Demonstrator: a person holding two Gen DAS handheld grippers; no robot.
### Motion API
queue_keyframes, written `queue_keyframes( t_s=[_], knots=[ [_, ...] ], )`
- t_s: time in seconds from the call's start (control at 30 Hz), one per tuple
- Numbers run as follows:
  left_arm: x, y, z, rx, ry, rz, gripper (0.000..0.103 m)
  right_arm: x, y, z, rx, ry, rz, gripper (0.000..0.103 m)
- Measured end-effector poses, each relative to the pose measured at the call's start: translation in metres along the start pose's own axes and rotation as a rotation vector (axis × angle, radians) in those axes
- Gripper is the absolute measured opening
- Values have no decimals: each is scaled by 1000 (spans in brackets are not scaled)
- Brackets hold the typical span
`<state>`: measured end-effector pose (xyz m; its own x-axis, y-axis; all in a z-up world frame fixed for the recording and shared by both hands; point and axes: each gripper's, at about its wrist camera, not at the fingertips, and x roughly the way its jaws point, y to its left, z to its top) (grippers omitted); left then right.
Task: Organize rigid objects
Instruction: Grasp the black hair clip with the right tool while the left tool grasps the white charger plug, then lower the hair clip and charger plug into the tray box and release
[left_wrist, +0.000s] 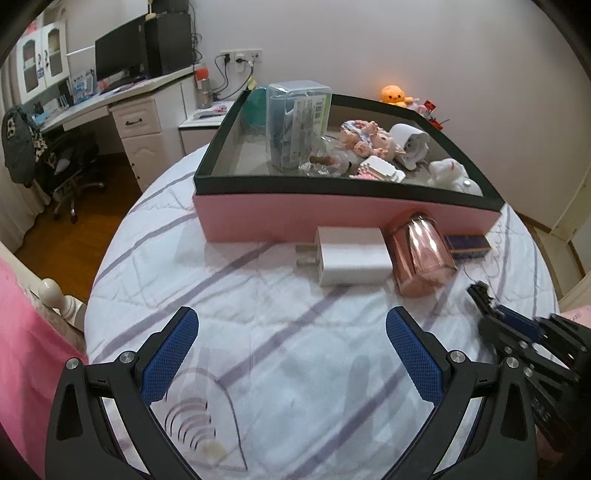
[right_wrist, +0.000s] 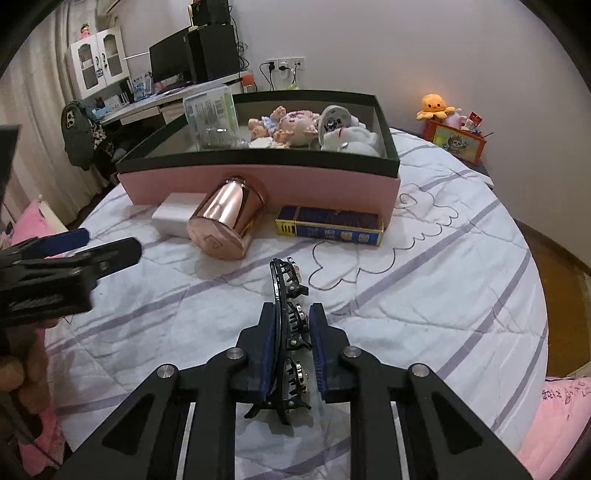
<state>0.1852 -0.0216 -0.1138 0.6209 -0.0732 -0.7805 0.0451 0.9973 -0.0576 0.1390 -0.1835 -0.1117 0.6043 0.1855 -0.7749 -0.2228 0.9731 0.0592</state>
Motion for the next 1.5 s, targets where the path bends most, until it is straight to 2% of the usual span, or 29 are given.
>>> queue_keyframes(
  t_s=[0.27, 0.37, 0.4, 0.5, 0.53, 0.67, 0.93, 1.27, 1.5],
  knots=[
    [28, -18, 19, 41, 15, -6, 103, 2, -9, 8, 15, -6, -2, 19],
    [42, -25, 24, 63, 19, 13, 103, 5, -13, 10, 23, -3, 0, 19],
    [46, -26, 25, 68, 24, 16, 101, 6, -14, 11, 24, -2, 1, 19],
    [53, -29, 25, 78, 37, -4, 83, 6, -16, 13, 28, -5, 0, 19],
    [51, -30, 26, 84, 27, -24, 69, 5, -17, 13, 30, -5, 1, 19],
    [43, -27, 24, 73, 21, -66, 69, 2, -19, 15, 35, -16, 2, 19],
    [5, -7, 31, 35, -41, -74, 68, -15, -18, 34, 27, -71, 12, 19],
    [-32, 16, 81, 11, -179, -62, 68, -42, -5, 106, -48, -217, 18, 19],
    [-25, 16, 117, 17, -219, -50, 68, -23, 4, 147, -59, -225, 62, 19]
  ],
)
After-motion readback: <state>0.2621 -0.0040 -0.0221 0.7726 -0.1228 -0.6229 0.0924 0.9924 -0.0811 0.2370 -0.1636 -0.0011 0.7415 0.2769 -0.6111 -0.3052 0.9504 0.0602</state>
